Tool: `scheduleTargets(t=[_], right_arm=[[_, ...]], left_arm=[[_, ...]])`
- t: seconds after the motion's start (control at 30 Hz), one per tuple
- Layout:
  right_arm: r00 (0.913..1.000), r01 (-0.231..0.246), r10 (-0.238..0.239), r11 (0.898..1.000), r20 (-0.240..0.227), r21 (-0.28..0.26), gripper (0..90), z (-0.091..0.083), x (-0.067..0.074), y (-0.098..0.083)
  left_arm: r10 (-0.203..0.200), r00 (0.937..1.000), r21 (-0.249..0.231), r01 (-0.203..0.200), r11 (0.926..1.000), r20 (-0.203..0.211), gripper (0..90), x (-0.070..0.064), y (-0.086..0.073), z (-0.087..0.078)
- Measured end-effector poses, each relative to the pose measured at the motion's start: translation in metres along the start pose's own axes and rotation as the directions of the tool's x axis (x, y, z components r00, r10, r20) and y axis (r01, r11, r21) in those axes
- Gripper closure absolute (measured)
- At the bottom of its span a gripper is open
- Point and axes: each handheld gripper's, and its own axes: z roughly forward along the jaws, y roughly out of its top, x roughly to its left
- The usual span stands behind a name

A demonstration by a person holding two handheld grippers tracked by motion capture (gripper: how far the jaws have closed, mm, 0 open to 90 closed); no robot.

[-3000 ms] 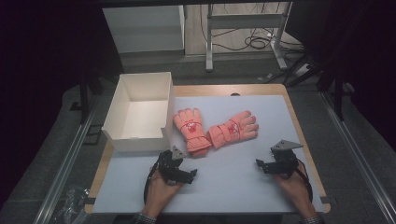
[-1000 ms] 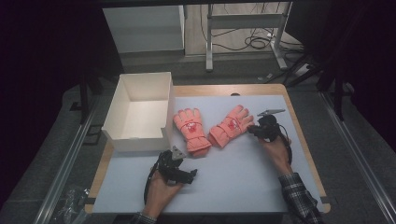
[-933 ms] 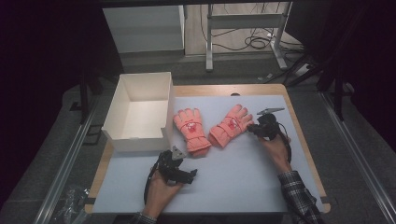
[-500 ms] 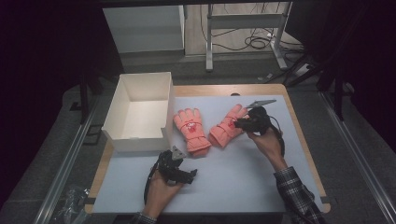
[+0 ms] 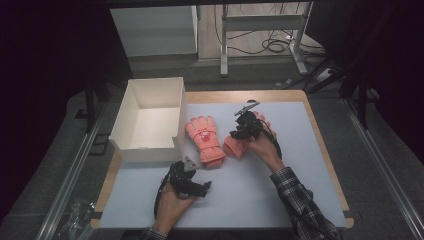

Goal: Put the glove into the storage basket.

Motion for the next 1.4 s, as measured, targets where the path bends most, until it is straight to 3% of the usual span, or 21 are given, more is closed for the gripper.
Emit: scheduleTargets(t=[0.07, 0.17, 0.33, 0.57, 0.87, 1.07, 1.23, 1.3, 1.4], right_arm=[[0.9999, -0.015, 0.015, 1.000, -0.005, 0.017, 66.4, 0.000, 0.001, -0.002], [0.9997, 0.017, -0.017, 1.000, 0.019, 0.010, 66.8, -0.005, 0.005, -0.003], [0.9995, 0.030, -0.029, 0.998, 0.013, -0.054, 66.7, -0.024, 0.007, -0.011], [0.9998, 0.012, -0.014, 0.992, -0.015, -0.129, 66.7, -0.053, 0.005, -0.038], [1.0000, -0.007, 0.007, 0.982, -0.002, -0.190, 66.4, -0.091, 0.006, -0.071], [0.9994, -0.035, 0.035, 0.977, -0.007, -0.210, 65.7, -0.109, 0.003, -0.096], [0.9979, -0.064, 0.064, 0.980, -0.009, -0.191, 62.0, -0.122, -0.002, -0.120], [0.9977, -0.066, 0.068, 0.981, 0.002, -0.184, 61.0, -0.126, -0.004, -0.128], [0.9953, -0.069, 0.080, 0.982, 0.056, -0.173, 60.2, -0.138, -0.010, -0.141]], left_arm=[[0.000, 1.0000, 0.000, 0.000, 1.0000, 0.000, 0.0, 0.000, 0.000, 0.000], [-0.002, 1.0000, 0.000, 0.002, 1.0000, 0.001, 0.0, 0.000, 0.000, 0.000], [0.000, 1.0000, 0.001, 0.000, 1.0000, 0.000, 0.0, 0.000, 0.000, 0.000], [-0.002, 1.0000, 0.000, 0.002, 1.0000, 0.001, 0.0, 0.000, 0.000, 0.000], [-0.001, 1.0000, 0.002, 0.001, 1.0000, 0.000, 0.0, 0.000, 0.000, 0.000], [-0.002, 1.0000, 0.000, 0.002, 1.0000, -0.001, 0.0, 0.000, 0.000, 0.000], [0.000, 1.0000, 0.000, 0.000, 1.0000, -0.001, 0.0, 0.000, 0.000, 0.000], [-0.002, 1.0000, 0.000, 0.002, 1.0000, 0.000, 0.0, 0.000, 0.000, 0.000], [-0.002, 1.0000, 0.000, 0.002, 1.0000, 0.000, 0.0, 0.000, 0.000, 0.000]])
